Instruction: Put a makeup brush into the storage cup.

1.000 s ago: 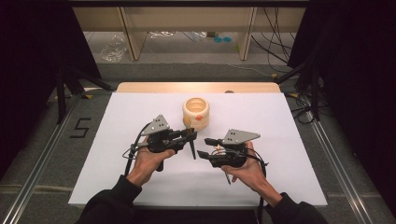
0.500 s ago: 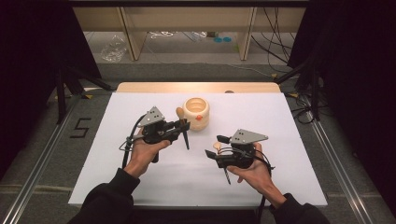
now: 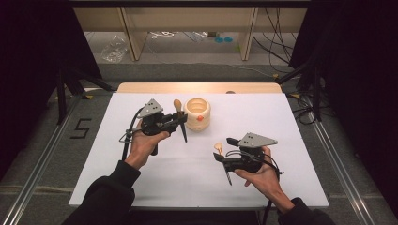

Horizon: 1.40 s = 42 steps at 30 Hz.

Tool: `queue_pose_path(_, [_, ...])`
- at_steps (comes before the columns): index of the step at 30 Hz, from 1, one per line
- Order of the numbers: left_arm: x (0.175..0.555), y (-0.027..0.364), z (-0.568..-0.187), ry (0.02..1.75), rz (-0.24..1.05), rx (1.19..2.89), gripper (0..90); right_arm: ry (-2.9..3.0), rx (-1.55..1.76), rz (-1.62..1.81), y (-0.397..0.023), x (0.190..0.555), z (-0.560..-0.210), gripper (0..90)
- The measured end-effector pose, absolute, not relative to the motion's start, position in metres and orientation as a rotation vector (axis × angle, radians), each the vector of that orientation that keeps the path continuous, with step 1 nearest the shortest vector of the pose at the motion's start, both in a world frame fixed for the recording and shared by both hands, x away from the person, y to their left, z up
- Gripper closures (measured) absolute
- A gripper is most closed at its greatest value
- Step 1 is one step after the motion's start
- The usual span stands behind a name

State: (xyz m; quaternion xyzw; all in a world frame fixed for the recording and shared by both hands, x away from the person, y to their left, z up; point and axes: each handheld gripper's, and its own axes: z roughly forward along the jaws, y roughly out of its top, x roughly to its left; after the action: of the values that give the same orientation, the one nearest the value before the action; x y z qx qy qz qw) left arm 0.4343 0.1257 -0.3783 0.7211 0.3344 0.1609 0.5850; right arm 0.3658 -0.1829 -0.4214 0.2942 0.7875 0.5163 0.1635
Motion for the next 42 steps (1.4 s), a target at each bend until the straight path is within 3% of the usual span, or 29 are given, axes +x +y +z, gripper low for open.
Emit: queue_pose_path(42, [0.506,0.110,-0.341,0.855,0.455,1.696,76.4,2.292,0.867,1.418,-0.188,0.359,-0.431,23.2])
